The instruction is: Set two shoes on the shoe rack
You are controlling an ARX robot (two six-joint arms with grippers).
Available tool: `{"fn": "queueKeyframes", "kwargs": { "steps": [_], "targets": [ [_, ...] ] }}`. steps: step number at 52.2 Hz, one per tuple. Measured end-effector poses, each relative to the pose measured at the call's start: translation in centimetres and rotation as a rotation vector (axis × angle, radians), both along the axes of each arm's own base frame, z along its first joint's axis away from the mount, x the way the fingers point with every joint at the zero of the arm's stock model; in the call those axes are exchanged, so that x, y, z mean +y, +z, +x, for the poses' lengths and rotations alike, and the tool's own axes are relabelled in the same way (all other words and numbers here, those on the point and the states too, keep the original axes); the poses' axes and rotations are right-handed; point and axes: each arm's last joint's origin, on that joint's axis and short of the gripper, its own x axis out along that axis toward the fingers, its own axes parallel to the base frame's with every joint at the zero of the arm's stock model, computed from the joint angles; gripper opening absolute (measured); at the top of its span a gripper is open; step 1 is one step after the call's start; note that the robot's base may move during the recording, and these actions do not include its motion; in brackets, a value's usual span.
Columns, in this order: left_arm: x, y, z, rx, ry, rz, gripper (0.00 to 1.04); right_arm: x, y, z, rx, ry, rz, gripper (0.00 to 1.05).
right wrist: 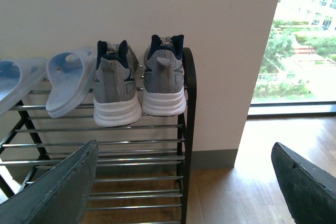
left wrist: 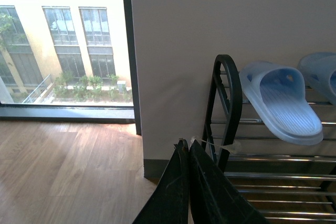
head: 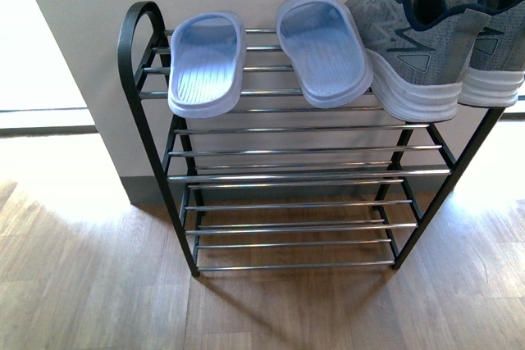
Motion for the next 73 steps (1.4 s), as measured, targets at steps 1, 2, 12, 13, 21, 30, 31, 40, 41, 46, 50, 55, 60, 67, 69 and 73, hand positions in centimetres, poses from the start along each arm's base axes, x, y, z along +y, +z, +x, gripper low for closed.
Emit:
{"fn": "queueKeyframes", "kwargs": {
  "steps": [1,2,12,13,21,30,31,40,41,46,50,55,60,67,69,73],
  "targets": [
    [0.0,0.0,-0.1,0.0,0.0,0.0,0.01,0.0,0.0,0.0,0.0,0.0,0.0,0.96],
    [0.0,0.0,-0.2,0.0,0.0,0.0,0.01,0.0,0.0,0.0,0.0,0.0,0.0,0.96],
    [0.0,-0.9,-0.9,-0.006,0.0,0.001,0.01,0.0,0.0,0.0,0.0,0.0,0.0,0.96],
    [0.0,-0.8,-1.0,-0.008,0.0,0.001,0.01,0.0,0.0,0.0,0.0,0.0,0.0,0.96],
    [0.0,-0.6,-1.6,-0.018,0.0,0.001,0.01,0.0,0.0,0.0,0.0,0.0,0.0,0.96],
    [0.0,-0.5,-2.1,-0.021,0.0,0.001,0.01,0.0,0.0,0.0,0.0,0.0,0.0,0.96],
    [0.0,-0.5,-2.2,-0.021,0.0,0.001,0.01,0.0,0.0,0.0,0.0,0.0,0.0,0.96],
    [0.0,-0.5,-2.6,-0.023,0.0,0.001,0.01,0.0,0.0,0.0,0.0,0.0,0.0,0.96],
    [0.0,-0.5,-2.7,-0.023,0.0,0.001,0.01,0.0,0.0,0.0,0.0,0.0,0.0,0.96],
    [0.0,-0.5,-2.9,-0.023,0.0,0.001,0.01,0.0,0.0,0.0,0.0,0.0,0.0,0.96],
    [0.0,-0.5,-3.0,-0.023,0.0,0.001,0.01,0.0,0.0,0.0,0.0,0.0,0.0,0.96],
    [0.0,-0.5,-3.2,-0.024,0.0,0.001,0.01,0.0,0.0,0.0,0.0,0.0,0.0,0.96],
    [0.0,-0.5,-3.4,-0.024,0.0,0.001,0.01,0.0,0.0,0.0,0.0,0.0,0.0,0.96],
    [0.0,-0.6,-3.8,-0.015,0.0,0.001,0.01,0.0,0.0,0.0,0.0,0.0,0.0,0.96],
    [0.0,-0.9,-4.2,0.01,0.0,0.001,0.01,0.0,0.0,0.0,0.0,0.0,0.0,0.96],
    [0.0,-0.9,-4.6,-0.009,0.0,0.001,0.01,0.0,0.0,0.0,0.0,0.0,0.0,0.96]
  ]
}}
